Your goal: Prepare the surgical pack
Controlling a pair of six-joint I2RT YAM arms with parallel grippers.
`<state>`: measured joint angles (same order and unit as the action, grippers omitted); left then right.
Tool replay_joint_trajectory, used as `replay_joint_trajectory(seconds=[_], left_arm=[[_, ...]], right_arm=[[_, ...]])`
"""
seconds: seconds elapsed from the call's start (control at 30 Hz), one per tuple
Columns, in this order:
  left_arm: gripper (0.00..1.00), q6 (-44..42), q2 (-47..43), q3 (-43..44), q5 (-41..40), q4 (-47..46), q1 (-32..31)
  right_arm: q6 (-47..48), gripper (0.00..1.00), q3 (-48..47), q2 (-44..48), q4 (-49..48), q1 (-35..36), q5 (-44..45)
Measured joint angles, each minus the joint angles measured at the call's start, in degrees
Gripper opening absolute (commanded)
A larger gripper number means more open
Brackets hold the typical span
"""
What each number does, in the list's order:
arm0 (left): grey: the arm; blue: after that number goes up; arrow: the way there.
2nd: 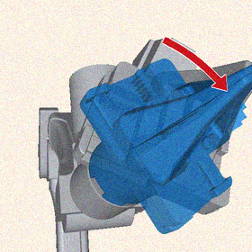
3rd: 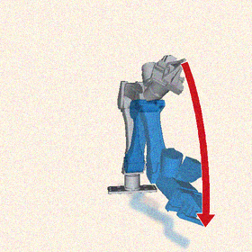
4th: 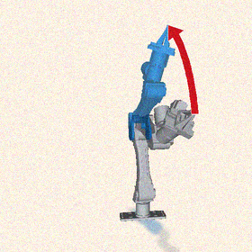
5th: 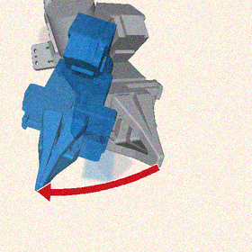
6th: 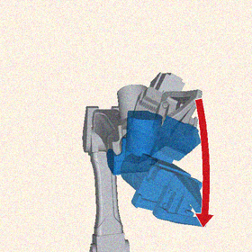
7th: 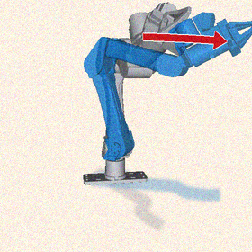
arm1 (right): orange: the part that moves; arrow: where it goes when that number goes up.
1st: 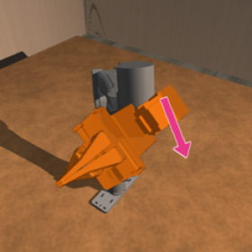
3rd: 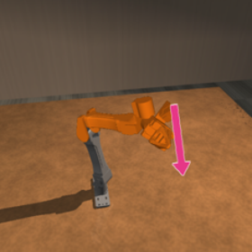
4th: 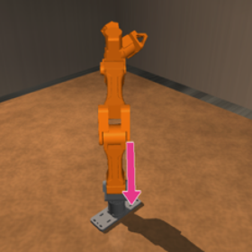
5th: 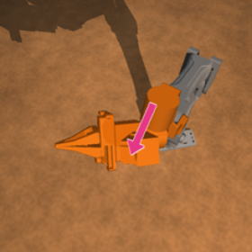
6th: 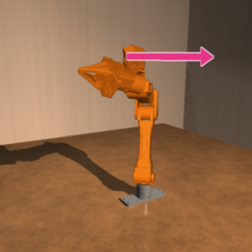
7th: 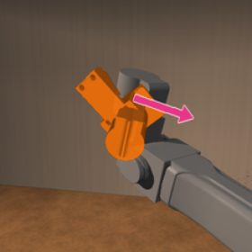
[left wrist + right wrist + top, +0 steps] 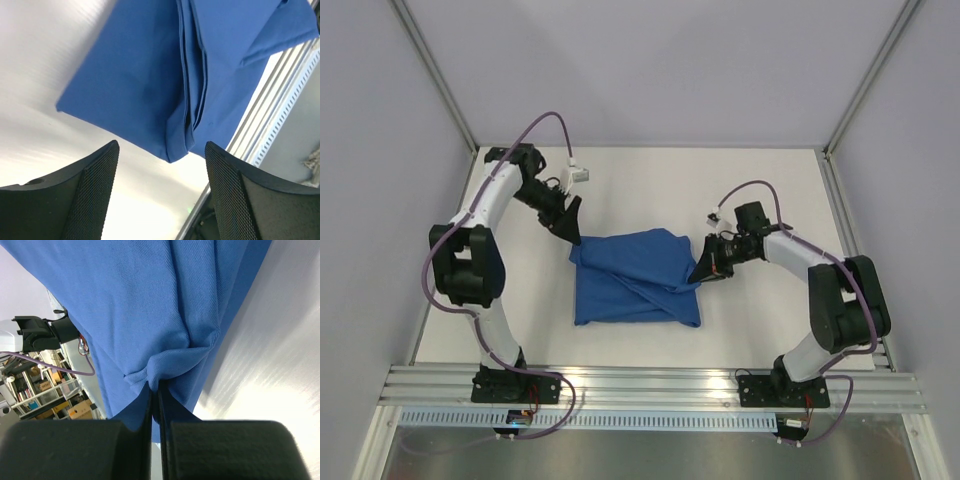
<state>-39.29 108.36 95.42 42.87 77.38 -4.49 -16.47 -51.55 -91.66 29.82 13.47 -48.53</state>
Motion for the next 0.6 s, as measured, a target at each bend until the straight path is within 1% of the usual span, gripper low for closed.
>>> replay_joint_trajectory(seconds=[0.1, 0.2, 0.27, 0.37, 0.4, 0.47, 0.5, 0.57, 0.6], left_arm=[[0.78, 2.95, -0.04, 3.58, -0.42, -1.18, -2.25], [0.76, 6.14, 1.05, 4.61, -3.15, -3.02, -7.34], [0.75, 7.58, 3.74, 6.84, -4.44, -3.45, -10.78], [0.70, 9.20, 8.31, 9.64, -4.94, -3.91, -15.02], [0.62, 9.44, 9.42, 9.77, -5.07, -4.07, -16.11], [0.50, 9.97, 11.30, 9.62, -5.77, -3.89, -18.36], [0.35, 9.99, 11.58, 9.31, -6.01, -4.02, -19.06], [0.23, 10.27, 11.52, 8.28, -5.88, -3.89, -20.20], [0.16, 10.21, 11.26, 7.74, -5.73, -3.93, -20.52]], right_arm=[[0.61, 0.02, -0.55, -0.66, 0.90, 0.46, 0.26], [1.07, 0.05, -0.92, -1.01, 1.27, 0.87, 0.66], [1.27, 0.09, -1.03, -1.07, 1.46, 1.01, 0.98], [1.53, 0.22, -1.14, -1.29, 1.79, 1.09, 1.18], [1.55, 0.31, -1.18, -1.31, 1.99, 1.11, 1.40], [1.77, 0.38, -1.75, -1.31, 2.73, 1.09, 2.16], [1.84, 0.47, -2.19, -1.31, 3.23, 1.09, 2.62], [1.99, 0.54, -3.67, -1.27, 4.46, 1.07, 3.63], [1.97, 0.59, -4.59, -1.20, 4.92, 0.94, 4.22]])
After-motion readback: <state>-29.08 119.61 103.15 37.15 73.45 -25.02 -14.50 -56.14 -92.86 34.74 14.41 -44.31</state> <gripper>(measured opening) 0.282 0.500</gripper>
